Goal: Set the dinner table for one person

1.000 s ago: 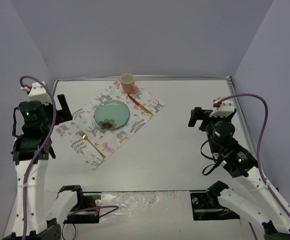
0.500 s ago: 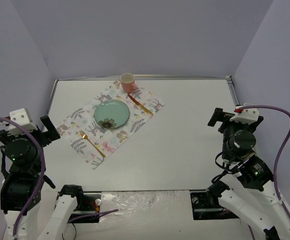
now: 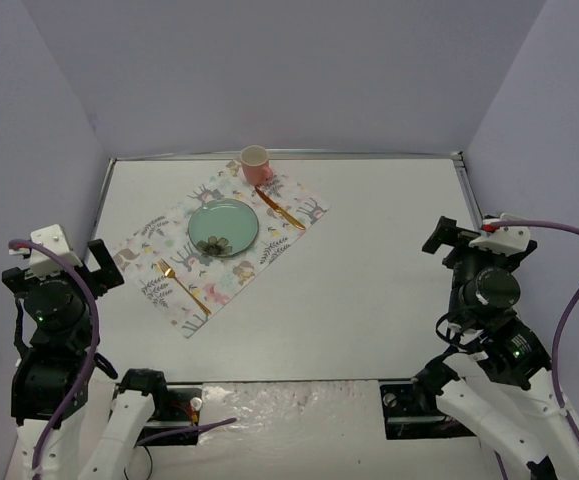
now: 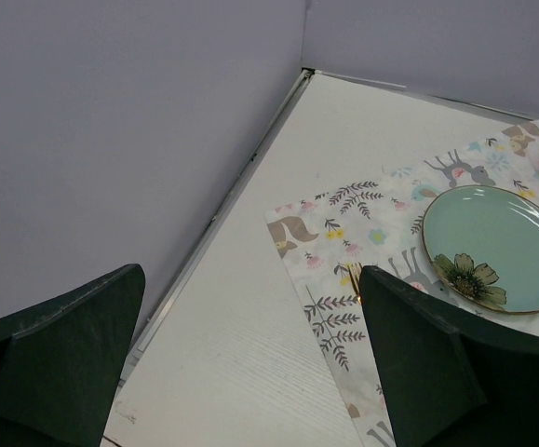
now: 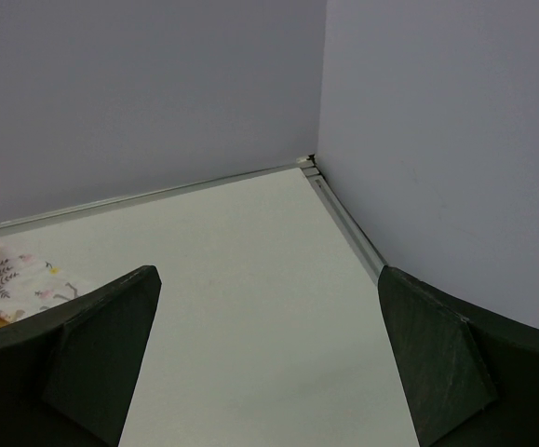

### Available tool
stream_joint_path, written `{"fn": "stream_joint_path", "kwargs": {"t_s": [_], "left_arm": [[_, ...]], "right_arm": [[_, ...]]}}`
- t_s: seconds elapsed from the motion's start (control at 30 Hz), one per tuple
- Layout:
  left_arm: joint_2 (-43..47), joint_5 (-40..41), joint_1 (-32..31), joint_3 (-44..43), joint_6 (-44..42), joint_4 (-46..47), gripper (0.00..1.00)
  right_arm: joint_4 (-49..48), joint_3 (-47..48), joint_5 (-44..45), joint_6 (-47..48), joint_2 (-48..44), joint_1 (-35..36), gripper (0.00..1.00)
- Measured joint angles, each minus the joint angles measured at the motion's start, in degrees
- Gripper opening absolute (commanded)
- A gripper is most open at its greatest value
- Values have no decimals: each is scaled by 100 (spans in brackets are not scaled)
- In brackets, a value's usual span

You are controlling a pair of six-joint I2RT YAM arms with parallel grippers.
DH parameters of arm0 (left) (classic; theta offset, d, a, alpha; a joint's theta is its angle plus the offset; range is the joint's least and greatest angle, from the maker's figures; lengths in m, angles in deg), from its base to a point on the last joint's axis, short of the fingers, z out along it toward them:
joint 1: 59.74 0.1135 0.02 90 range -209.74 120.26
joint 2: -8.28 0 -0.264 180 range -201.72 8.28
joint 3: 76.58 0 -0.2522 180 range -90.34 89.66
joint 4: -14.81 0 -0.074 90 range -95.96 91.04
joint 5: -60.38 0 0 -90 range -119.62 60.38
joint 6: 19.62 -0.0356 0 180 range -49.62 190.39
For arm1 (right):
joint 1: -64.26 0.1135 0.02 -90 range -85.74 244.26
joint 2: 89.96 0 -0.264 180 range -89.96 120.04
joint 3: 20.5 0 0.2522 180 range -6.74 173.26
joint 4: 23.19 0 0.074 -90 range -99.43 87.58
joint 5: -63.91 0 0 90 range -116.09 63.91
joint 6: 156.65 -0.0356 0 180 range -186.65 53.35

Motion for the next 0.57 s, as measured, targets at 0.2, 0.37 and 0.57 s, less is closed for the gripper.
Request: {"fn": "stream_joint_path", "kwargs": {"t_s": [0.2, 0.37, 0.57], "left_arm": [[22, 34, -12, 25, -9, 9, 97], [22, 89, -13, 66, -16, 4, 97], [22, 127, -13, 66, -32, 4, 97]], "right_arm": [[-150, -129, 25, -17, -1, 0, 100], [-186, -200, 23, 13, -24, 0, 100], [-196, -208, 19, 49, -107, 0, 100]]}}
